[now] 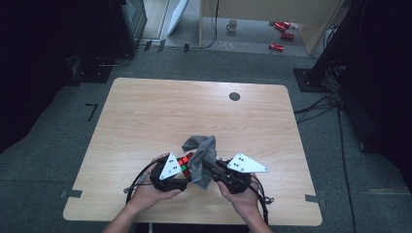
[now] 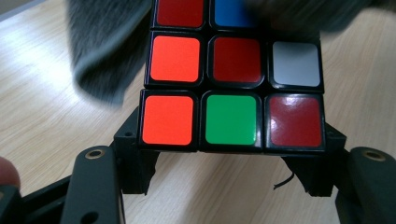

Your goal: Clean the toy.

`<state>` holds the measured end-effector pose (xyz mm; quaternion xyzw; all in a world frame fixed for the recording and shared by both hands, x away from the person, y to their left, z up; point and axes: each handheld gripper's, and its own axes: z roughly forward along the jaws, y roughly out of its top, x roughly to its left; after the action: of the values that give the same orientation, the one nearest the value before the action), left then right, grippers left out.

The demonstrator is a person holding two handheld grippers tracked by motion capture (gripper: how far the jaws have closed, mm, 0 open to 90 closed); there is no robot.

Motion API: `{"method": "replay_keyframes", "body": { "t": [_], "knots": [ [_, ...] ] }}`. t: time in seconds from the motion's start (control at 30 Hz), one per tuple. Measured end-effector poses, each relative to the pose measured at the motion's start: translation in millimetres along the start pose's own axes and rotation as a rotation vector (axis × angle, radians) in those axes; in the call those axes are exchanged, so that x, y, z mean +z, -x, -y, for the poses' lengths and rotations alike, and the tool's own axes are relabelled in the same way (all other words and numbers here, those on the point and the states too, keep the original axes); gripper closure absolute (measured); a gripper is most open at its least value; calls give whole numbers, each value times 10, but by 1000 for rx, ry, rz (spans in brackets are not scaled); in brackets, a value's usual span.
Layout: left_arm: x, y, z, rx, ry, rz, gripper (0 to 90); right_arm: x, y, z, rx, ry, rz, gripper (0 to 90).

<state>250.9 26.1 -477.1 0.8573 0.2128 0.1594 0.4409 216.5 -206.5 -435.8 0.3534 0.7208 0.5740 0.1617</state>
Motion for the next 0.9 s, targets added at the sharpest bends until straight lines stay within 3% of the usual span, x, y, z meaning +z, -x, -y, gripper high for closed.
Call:
{"method": "replay_keyframes", "body": {
  "t": [0.1,0.2,0.37,0.43,0.53,0.6,0.7,0.83,0.9],
  "knots": [
    [-16,32,-24,31,-9,-31,349,55,-34,49,-28,-18,51,779],
    [-49,45,-29,39,29,-1,350,55,12,62,-16,-24,87,781],
    [-54,72,-59,54,29,-11,350,47,52,86,10,-30,99,783],
    [-36,93,-74,62,11,-24,350,35,26,71,-11,-24,120,783],
    [-14,118,-103,66,-23,-45,350,-4,-75,14,-50,12,109,780],
    [-5,139,-110,70,-31,-49,350,23,-171,-14,-98,-11,103,768],
    [-5,157,-105,82,-32,-58,350,86,-260,19,-169,-35,153,746],
    [-16,168,-133,67,-15,-37,352,61,-153,24,-126,-12,151,732],
    [-8,178,-143,66,-21,-36,352,60,-196,33,-156,-17,177,739]
  ]
}}
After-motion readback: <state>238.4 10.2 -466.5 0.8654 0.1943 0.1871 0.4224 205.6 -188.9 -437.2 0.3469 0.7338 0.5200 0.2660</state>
